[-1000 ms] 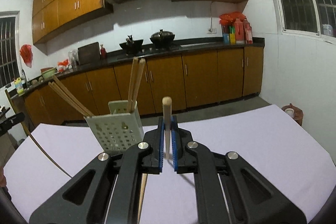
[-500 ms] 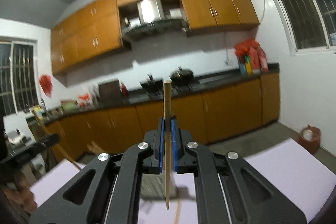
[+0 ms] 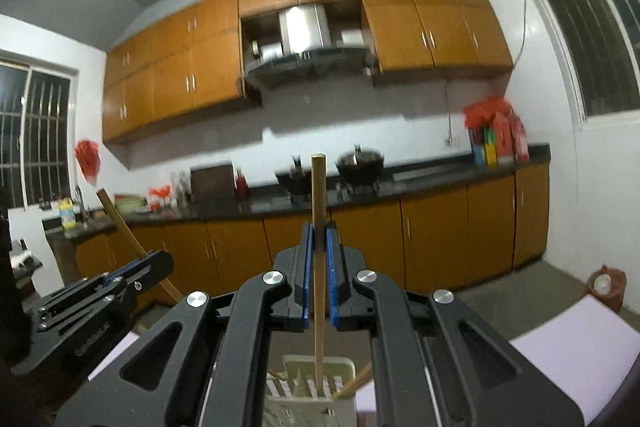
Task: Organize utensils
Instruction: 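Open the left gripper while the right gripper opens, dropping chopsticks into the caddy, then lower both grippers to the table and grasp one chopstick each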
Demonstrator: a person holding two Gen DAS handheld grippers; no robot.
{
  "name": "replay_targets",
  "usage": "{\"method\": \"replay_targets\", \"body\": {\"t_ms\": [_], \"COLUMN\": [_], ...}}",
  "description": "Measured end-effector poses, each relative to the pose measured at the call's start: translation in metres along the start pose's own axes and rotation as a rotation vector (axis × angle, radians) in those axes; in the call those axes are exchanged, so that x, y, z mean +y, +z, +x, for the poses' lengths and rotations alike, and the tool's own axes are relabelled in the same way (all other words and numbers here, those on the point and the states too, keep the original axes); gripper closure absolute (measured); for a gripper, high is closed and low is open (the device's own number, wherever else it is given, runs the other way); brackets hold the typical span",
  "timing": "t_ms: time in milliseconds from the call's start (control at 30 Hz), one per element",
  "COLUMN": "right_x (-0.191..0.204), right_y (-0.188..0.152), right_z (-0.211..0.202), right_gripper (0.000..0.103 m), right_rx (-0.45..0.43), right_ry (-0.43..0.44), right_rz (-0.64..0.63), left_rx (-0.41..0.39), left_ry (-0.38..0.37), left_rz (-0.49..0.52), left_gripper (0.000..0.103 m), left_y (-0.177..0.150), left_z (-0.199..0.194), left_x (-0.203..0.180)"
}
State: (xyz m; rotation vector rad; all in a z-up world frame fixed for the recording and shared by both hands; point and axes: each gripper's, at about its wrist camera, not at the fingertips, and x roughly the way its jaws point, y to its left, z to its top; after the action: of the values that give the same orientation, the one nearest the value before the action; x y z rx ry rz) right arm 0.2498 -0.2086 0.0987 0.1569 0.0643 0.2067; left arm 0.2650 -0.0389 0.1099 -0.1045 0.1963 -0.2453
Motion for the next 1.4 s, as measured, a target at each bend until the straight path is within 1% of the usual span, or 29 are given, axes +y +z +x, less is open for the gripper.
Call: {"method": "replay_targets", "body": {"t_ms": [100, 167, 200, 233, 300, 367, 433, 467, 567, 633, 667, 700, 733, 767, 800, 867, 900, 933, 1033, 1100, 1167, 1200, 1233, 1333, 1400], "right_x": [0.0, 0.002, 0.003, 0.003, 0.001, -0.001, -0.008, -0.012, -0.027, -0.035, -0.039, -0.043, -0.044, -0.046, -0.045, -0.04, -0.035, -0.031, -0.019, -0.017, -0.014, -0.014, -0.019, -0.039, -0.048], "right_y": [-0.005, -0.003, -0.002, 0.002, 0.009, 0.016, 0.019, 0.017, -0.003, -0.029, -0.044, -0.067, -0.082, -0.106, -0.125, -0.156, -0.171, -0.18, -0.201, -0.208, -0.212, -0.212, -0.212, -0.211, -0.21], "right_z": [-0.003, -0.007, -0.009, -0.014, -0.026, -0.039, -0.056, -0.066, -0.086, -0.088, -0.086, -0.081, -0.077, -0.07, -0.065, -0.056, -0.051, -0.047, -0.038, -0.034, -0.03, -0.028, -0.028, -0.032, -0.034], "right_gripper": [0.094, 0.084, 0.076, 0.072, 0.072, 0.071, 0.067, 0.066, 0.066, 0.066, 0.066, 0.066, 0.066, 0.066, 0.066, 0.069, 0.071, 0.074, 0.074, 0.074, 0.081, 0.094, 0.095, 0.095, 0.095], "right_rx": [0.024, 0.028, 0.027, 0.023, 0.013, 0.003, -0.001, 0.003, 0.071, 0.164, 0.223, 0.304, 0.363, 0.452, 0.521, 0.626, 0.675, 0.704, 0.765, 0.783, 0.786, 0.79, 0.785, 0.771, 0.767], "right_ry": [0.001, 0.002, 0.001, 0.0, -0.008, -0.018, -0.037, -0.053, -0.095, -0.118, -0.124, -0.124, -0.123, -0.104, -0.079, -0.043, -0.022, -0.011, -0.005, -0.015, -0.034, -0.056, -0.077, -0.123, -0.139], "right_rz": [0.001, 0.001, 0.002, 0.002, 0.003, 0.008, 0.01, 0.01, 0.022, 0.019, 0.015, 0.013, 0.014, 0.023, 0.036, 0.044, 0.041, 0.035, 0.003, -0.01, -0.022, -0.032, -0.032, 0.03, 0.048], "left_rx": [0.023, 0.027, 0.026, 0.021, 0.011, -0.003, -0.015, -0.016, 0.011, 0.058, 0.087, 0.142, 0.183, 0.238, 0.317, 0.423, 0.453, 0.498, 0.57, 0.591, 0.606, 0.612, 0.618, 0.639, 0.658], "left_ry": [-0.004, -0.002, -0.001, -0.003, -0.005, -0.005, 0.01, 0.02, 0.068, 0.11, 0.131, 0.152, 0.157, 0.163, 0.16, 0.132, 0.123, 0.106, 0.085, 0.085, 0.088, 0.087, 0.087, 0.087, 0.091], "left_rz": [-0.025, -0.039, -0.045, -0.051, -0.062, -0.076, -0.087, -0.089, -0.088, -0.086, -0.081, -0.072, -0.07, -0.067, -0.066, -0.086, -0.093, -0.104, -0.119, -0.117, -0.108, -0.105, -0.099, -0.081, -0.063], "left_gripper": [0.093, 0.086, 0.084, 0.083, 0.08, 0.075, 0.071, 0.07, 0.067, 0.065, 0.065, 0.065, 0.065, 0.065, 0.065, 0.066, 0.066, 0.066, 0.066, 0.066, 0.066, 0.066, 0.066, 0.066, 0.068], "left_y": [-0.008, -0.007, -0.006, -0.005, -0.001, 0.003, 0.005, 0.004, -0.011, -0.034, -0.046, -0.066, -0.078, -0.094, -0.116, -0.146, -0.155, -0.17, -0.195, -0.205, -0.209, -0.211, -0.213, -0.217, -0.221], "left_z": [0.002, 0.001, -0.001, -0.004, -0.013, -0.027, -0.045, -0.054, -0.082, -0.095, -0.097, -0.097, -0.095, -0.091, -0.084, -0.075, -0.071, -0.067, -0.06, -0.057, -0.057, -0.056, -0.057, -0.055, -0.051], "left_x": [0.01, 0.015, 0.018, 0.019, 0.021, 0.025, 0.029, 0.031, 0.039, 0.048, 0.051, 0.055, 0.057, 0.06, 0.06, 0.06, 0.059, 0.056, 0.048, 0.046, 0.043, 0.041, 0.039, 0.034, 0.029]}}
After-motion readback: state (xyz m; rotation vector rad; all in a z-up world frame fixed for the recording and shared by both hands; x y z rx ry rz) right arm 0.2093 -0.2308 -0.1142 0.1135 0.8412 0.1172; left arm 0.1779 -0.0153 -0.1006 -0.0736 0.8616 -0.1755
